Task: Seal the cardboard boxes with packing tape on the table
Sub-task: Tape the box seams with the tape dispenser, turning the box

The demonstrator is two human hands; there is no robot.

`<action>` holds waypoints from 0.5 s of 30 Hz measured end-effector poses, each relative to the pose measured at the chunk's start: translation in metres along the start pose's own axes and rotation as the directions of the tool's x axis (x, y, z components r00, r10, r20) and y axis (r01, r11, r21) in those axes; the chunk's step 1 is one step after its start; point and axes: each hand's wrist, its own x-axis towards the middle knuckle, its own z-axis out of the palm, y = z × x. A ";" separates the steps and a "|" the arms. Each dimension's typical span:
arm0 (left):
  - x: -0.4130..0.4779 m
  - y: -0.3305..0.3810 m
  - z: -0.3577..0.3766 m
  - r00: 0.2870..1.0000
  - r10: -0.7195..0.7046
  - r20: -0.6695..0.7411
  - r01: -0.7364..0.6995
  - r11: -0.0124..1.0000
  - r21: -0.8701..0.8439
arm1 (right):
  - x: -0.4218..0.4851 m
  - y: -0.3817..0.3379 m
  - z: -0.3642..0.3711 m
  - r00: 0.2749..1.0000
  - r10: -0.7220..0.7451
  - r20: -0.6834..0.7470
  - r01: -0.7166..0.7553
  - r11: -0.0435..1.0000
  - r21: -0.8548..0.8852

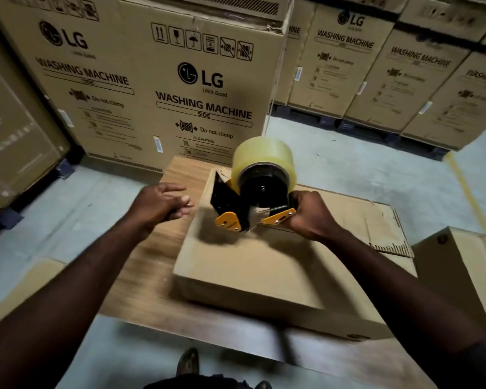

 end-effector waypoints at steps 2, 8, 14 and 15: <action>0.011 -0.002 -0.017 1.000 0.006 0.018 -0.007 0.998 0.054 | 0.005 0.008 -0.002 1.000 -0.002 0.001 0.002 0.999 -0.038; 0.035 -0.019 -0.016 0.999 0.041 0.013 -0.042 0.991 0.126 | 0.008 0.006 0.006 1.000 0.028 -0.002 -0.028 0.992 -0.126; 0.042 -0.053 0.005 0.999 -0.012 -0.034 0.016 0.991 0.130 | 0.009 0.008 0.015 0.998 0.051 0.027 -0.041 0.956 -0.291; 0.042 -0.058 0.012 0.998 -0.059 -0.018 0.060 0.991 0.123 | 0.009 0.008 0.016 0.999 0.039 0.032 -0.027 0.946 -0.322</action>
